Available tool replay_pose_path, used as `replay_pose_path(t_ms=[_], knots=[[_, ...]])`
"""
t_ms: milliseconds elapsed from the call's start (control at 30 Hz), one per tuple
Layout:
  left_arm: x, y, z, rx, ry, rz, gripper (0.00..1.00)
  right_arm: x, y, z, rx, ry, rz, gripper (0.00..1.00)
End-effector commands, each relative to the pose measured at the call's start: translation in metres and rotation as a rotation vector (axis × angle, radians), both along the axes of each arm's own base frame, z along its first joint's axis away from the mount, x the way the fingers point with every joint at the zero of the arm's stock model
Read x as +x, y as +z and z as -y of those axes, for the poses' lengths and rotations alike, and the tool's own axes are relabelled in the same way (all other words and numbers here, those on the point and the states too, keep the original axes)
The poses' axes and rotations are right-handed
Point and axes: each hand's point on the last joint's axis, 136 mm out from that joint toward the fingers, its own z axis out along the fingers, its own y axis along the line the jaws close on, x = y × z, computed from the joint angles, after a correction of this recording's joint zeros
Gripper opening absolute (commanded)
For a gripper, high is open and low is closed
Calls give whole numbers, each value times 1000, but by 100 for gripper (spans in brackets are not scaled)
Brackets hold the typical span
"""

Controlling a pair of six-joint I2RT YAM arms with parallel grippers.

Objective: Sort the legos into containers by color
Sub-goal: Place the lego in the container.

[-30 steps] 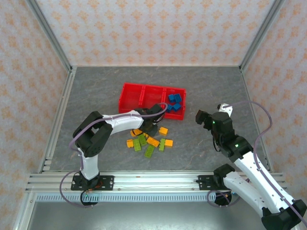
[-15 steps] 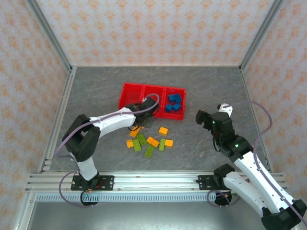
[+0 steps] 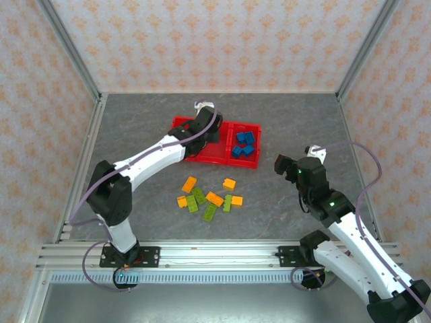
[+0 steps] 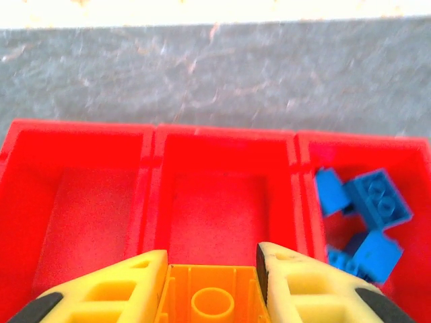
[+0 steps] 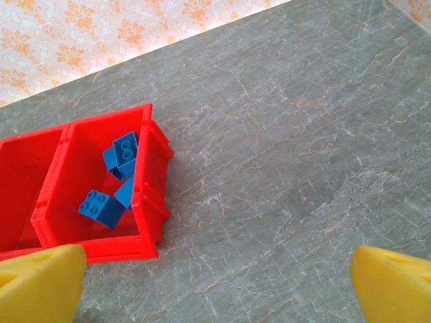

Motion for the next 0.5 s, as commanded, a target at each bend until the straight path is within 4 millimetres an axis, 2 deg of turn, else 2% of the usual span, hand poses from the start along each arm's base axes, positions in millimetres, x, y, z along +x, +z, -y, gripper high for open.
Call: replay_pose_path(t_ms=[0, 67, 100, 233, 400, 467], knots=[[28, -4, 3, -17, 43, 48, 24, 0, -1, 2, 7, -13, 8, 100], [39, -9, 7, -30, 39, 46, 24, 0, 0, 2, 7, -11, 9, 100], [45, -24, 8, -21, 40, 22, 24, 0, 0, 1, 7, -9, 8, 100], [59, -43, 12, -24, 37, -1, 25, 0, 0, 1, 9, -9, 11, 100], [64, -54, 6, -53, 35, -3, 49, 0, 1, 1, 9, -10, 14, 100], [65, -52, 1, -44, 44, -2, 72, 0, 2, 2, 9, -14, 16, 100]])
